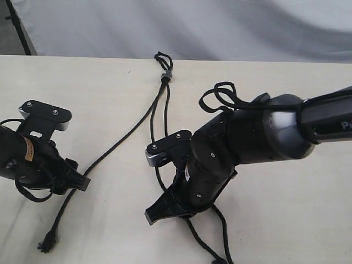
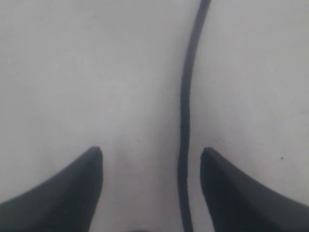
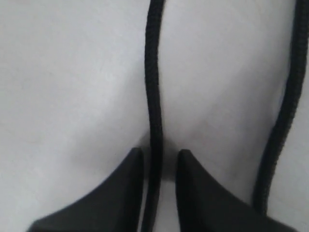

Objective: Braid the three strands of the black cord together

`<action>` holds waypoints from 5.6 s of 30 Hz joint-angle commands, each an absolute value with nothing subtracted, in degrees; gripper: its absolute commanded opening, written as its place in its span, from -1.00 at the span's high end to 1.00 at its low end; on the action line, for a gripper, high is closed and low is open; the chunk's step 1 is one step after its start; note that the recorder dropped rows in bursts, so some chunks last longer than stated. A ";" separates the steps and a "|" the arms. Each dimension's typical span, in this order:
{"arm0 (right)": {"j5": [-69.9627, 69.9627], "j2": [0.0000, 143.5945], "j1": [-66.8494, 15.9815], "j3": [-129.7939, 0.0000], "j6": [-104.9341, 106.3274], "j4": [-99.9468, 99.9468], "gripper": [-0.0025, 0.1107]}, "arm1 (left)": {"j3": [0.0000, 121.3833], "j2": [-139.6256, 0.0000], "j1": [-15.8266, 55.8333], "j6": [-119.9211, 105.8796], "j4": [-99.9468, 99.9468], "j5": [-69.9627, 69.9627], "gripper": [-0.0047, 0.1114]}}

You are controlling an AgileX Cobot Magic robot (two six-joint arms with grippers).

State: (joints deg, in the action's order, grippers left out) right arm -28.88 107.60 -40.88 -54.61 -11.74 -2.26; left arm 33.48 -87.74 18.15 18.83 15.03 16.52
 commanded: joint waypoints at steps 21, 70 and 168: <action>-40.89 113.24 -28.87 -64.64 -7.67 12.42 0.96 | 33.09 -87.31 17.94 19.37 14.74 16.72 -0.06; -43.17 92.51 -15.48 -65.06 -17.23 23.87 0.96 | 33.09 -87.31 17.94 19.37 14.74 16.96 -0.06; -8.53 79.05 -2.98 -47.93 -17.69 13.59 0.96 | 47.41 -104.95 42.72 17.73 8.19 19.76 0.92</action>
State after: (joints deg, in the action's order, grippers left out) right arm -9.32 78.98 -2.99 -48.15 -18.11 13.08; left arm 47.78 -103.94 42.62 18.04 8.50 18.07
